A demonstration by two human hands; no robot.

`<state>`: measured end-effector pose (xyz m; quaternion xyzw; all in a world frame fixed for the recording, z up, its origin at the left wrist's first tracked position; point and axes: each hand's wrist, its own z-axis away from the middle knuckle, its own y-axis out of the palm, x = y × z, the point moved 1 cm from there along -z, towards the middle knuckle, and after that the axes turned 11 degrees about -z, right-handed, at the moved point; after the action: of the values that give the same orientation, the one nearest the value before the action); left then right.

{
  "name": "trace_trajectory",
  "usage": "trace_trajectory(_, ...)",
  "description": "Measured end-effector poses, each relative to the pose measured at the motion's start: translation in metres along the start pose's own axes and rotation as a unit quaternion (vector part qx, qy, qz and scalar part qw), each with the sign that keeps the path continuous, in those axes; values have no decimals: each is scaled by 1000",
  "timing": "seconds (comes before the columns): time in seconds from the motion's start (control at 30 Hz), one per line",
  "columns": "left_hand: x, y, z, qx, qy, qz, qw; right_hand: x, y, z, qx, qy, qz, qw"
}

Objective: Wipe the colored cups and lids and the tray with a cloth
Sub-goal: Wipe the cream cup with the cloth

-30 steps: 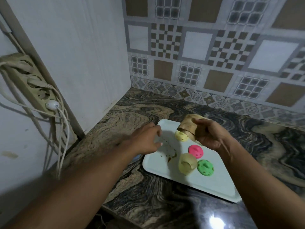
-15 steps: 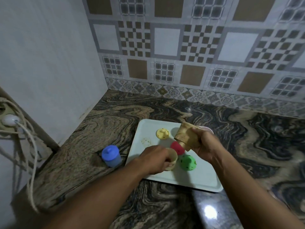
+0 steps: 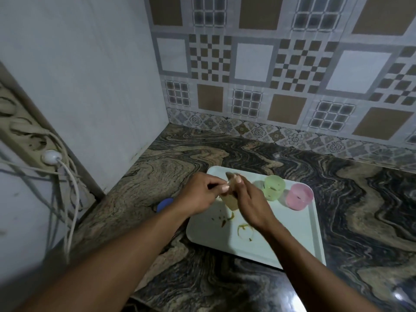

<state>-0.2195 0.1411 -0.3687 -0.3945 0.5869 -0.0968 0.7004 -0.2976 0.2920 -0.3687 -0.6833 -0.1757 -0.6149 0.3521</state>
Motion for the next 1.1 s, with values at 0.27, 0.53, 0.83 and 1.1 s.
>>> trace_trajectory(0.27, -4, -15, 10, 59, 15, 17, 998, -27, -8, -9, 101, 350, -418, 832)
trace_trajectory(0.53, -42, -33, -14, 130, 51, -9, 990, -13, -7, -25, 56, 170, -367, 913)
trace_trajectory(0.83, -40, -29, -20, 174, 74, -47, 981, -23, -16, -18, 39, 249, -433, 865)
trace_trajectory(1.1, -46, -30, -25, 149, 100, 17, 984, -6, -22, -23, 62, 268, -481, 832)
